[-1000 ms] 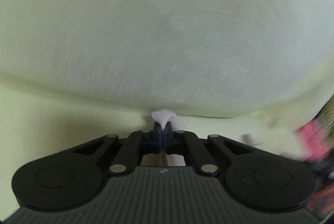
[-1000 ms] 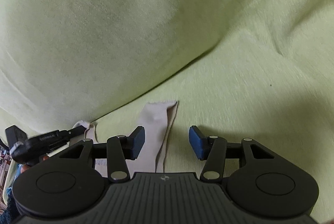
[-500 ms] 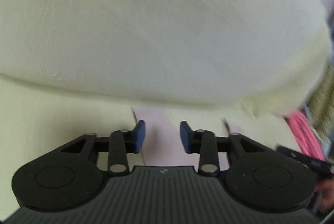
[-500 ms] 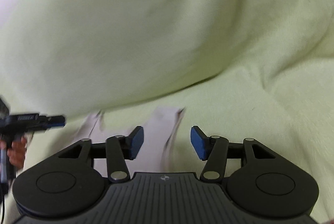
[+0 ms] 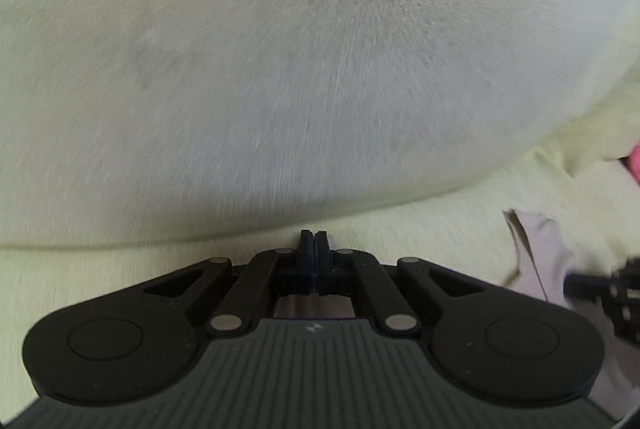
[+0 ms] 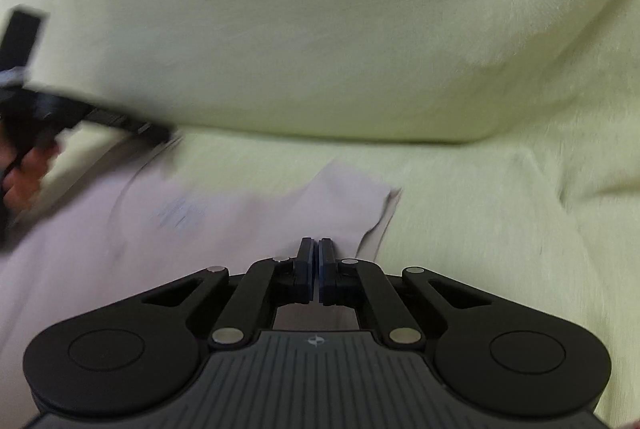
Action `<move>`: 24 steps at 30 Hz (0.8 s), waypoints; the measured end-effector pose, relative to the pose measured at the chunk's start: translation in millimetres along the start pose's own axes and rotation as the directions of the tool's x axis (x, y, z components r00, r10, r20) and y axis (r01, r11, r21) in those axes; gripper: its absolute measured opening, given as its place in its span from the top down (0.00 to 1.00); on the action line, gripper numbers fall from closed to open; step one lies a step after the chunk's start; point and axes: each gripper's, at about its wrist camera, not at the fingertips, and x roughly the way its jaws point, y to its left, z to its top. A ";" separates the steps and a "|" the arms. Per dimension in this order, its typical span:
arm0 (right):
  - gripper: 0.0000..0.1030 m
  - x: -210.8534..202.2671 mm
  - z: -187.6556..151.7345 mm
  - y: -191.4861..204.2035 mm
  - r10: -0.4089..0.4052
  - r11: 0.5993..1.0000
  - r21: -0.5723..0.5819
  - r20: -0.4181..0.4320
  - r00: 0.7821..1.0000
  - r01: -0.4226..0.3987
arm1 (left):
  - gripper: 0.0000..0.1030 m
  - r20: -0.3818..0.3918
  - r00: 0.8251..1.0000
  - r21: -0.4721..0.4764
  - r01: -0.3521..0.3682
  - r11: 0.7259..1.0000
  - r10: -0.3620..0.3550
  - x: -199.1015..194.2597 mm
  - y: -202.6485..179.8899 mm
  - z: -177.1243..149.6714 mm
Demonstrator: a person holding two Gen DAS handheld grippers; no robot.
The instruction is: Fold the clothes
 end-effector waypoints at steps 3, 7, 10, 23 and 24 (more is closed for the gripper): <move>0.80 -26.0 -0.8 -11.9 -0.036 0.998 0.062 0.057 0.998 0.033 | 0.97 0.040 0.999 -0.005 -0.022 1.000 0.022 -37.9 1.0 -0.9; 0.64 -109.9 -44.5 -6.3 0.048 0.995 0.076 0.131 0.990 -0.058 | 0.93 0.077 0.993 0.068 -0.091 0.994 0.085 -129.4 5.0 -37.2; 0.64 -161.4 -111.4 23.5 0.067 0.998 0.008 0.093 0.993 -0.068 | 0.93 0.000 0.999 0.130 -0.037 0.991 0.037 -190.9 -10.1 -104.2; 0.63 -300.7 -279.3 31.1 -0.227 0.970 0.045 -0.169 0.959 0.238 | 0.89 -0.127 0.941 0.322 -0.259 0.910 0.313 -349.2 -95.6 -291.8; 0.64 -304.8 -275.3 35.1 -0.214 0.973 0.054 -0.138 0.967 0.224 | 0.89 -0.120 0.943 0.317 -0.260 0.912 0.311 -358.0 -104.2 -295.9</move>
